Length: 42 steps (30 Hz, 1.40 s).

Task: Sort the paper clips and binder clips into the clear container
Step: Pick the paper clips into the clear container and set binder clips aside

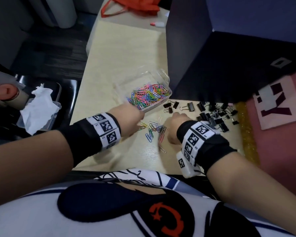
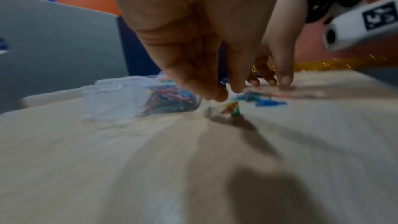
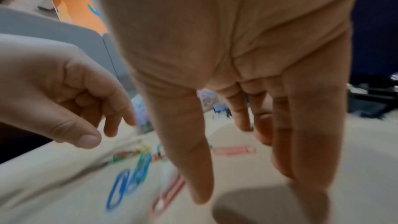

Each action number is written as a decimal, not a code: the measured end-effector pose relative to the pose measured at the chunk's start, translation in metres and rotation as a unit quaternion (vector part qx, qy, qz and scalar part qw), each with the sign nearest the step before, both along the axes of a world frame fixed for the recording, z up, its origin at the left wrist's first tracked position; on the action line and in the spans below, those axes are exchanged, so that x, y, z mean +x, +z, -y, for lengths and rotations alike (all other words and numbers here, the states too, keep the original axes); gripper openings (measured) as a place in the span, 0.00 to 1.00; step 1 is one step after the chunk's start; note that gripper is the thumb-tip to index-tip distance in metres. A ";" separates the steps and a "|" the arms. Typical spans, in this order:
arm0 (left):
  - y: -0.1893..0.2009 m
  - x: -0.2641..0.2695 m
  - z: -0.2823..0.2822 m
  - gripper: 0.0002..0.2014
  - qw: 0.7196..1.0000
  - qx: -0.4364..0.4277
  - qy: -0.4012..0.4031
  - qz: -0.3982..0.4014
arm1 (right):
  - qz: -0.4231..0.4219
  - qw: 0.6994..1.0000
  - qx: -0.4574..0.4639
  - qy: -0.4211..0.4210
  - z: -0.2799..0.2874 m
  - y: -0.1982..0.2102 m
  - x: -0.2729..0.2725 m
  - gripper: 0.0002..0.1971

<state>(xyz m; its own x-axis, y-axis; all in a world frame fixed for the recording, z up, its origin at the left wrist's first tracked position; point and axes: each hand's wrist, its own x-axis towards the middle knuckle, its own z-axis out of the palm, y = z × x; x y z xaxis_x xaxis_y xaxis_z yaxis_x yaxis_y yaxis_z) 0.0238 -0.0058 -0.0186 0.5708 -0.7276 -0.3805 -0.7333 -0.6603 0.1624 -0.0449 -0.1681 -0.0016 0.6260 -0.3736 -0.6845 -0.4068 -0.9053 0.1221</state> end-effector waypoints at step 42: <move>0.014 0.011 0.002 0.12 0.993 -0.093 0.042 0.053 | 0.220 0.973 0.075 0.012 -0.005 0.013 0.013 0.15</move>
<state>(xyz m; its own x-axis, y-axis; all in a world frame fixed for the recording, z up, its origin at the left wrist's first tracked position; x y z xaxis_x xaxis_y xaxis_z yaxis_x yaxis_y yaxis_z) 0.0348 -0.0078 -0.0050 0.6625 -0.7275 -0.1784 -0.6962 -0.6859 0.2116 -0.0323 -0.1630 0.0117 0.8773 -0.2731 -0.3946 -0.3695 -0.9092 -0.1921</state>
